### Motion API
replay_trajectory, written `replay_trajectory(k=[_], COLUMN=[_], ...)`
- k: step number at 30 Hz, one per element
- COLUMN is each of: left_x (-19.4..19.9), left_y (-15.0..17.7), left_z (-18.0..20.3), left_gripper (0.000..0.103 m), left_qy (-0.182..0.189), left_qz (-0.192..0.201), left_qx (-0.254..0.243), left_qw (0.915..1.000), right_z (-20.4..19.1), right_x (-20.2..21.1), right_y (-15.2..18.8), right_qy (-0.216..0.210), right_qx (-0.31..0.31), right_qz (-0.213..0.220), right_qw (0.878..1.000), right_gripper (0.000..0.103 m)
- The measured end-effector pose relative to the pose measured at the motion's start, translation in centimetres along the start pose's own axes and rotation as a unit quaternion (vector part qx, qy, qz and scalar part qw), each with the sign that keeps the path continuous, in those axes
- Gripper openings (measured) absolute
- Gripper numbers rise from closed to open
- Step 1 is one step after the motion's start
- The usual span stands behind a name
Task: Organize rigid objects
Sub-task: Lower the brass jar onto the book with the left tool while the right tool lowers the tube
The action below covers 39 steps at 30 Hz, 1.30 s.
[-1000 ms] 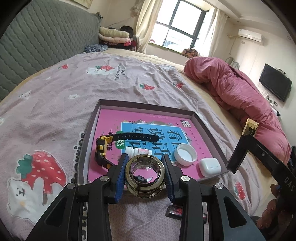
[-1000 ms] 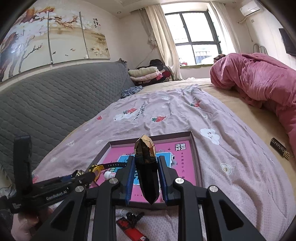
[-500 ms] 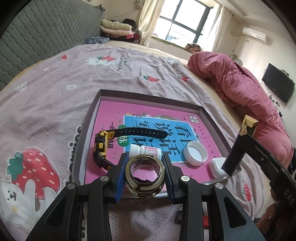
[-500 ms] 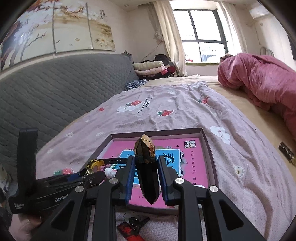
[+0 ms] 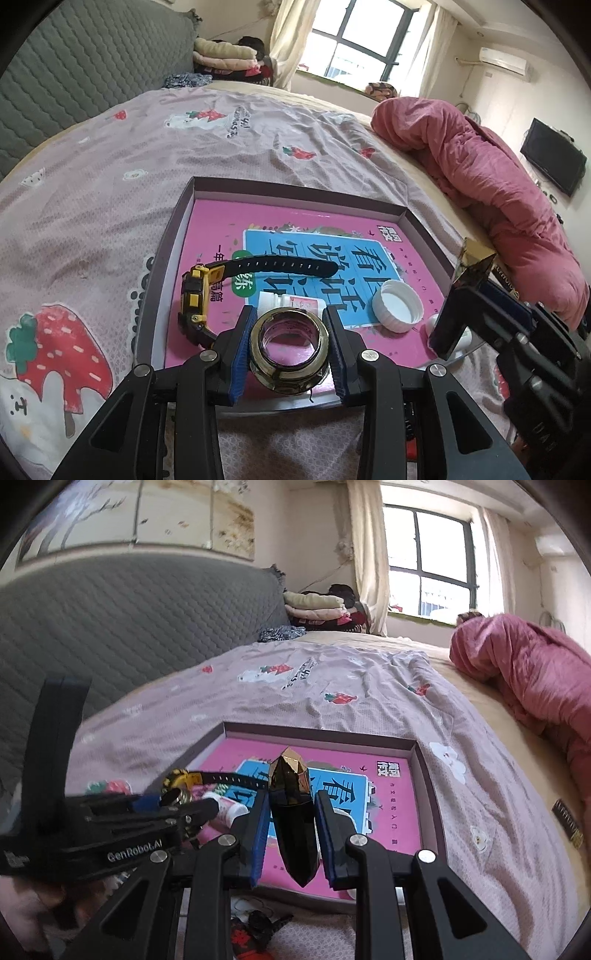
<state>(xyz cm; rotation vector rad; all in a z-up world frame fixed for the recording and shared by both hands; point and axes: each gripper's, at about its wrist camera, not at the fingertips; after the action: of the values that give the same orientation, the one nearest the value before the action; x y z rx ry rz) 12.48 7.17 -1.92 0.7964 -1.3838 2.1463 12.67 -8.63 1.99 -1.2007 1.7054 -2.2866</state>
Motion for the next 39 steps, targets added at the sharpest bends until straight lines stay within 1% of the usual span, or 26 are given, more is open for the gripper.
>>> replay_trajectory(k=[6,12,20,25,31,35,39], left_x=[-0.3,-0.4,-1.1,-1.9,-2.1,-1.9,-1.6], left_y=[0.1,0.0,-0.2,-0.3,-0.4,-0.5,-0.6], left_z=[0.4,0.4,0.1,-0.1,-0.4,-0.6,-0.9], left_gripper=[0.037,0.037,0.037,0.037,0.037,0.037,0.037], left_qy=[-0.007,-0.006,-0.004,-0.008,-0.004,-0.007,-0.005], left_qz=[0.005,0.006,0.004,0.000,0.002,0.007,0.010], left_qx=[-0.016,-0.016,-0.013,-0.011,-0.007,-0.003,-0.002], left_qw=[0.9998,0.9998,0.9999,0.9999,1.0000,1.0000,0.9999], right_z=[-1.4,-2.4,-3.3,-3.8,-4.3,-4.7,-5.6], right_x=[-0.7,-1.9,-2.9,-3.3,-4.1,-4.5,-5.2], right_y=[0.2,0.8,1.5,1.6,1.6,1.5,1.2], right_qy=[0.016,0.036,0.040,0.045,0.049,0.040,0.037], right_qx=[0.043,0.086,0.120,0.135,0.154,0.163,0.190], right_qz=[-0.004,-0.020,-0.040,-0.046,-0.053,-0.059,-0.074], right_qw=[0.999,0.995,0.991,0.989,0.985,0.984,0.978], right_gripper=[0.025,0.025,0.025,0.025,0.025,0.025,0.025])
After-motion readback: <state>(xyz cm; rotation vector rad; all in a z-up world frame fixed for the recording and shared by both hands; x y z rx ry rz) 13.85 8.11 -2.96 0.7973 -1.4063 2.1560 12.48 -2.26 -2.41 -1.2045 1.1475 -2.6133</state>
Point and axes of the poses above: each gripper's, at about its wrist camera, not at the fingertips, and x roughly against the way its jaws point, z to its right, y to its underside, and after that the axes turned 5 degrees about x, right-handed
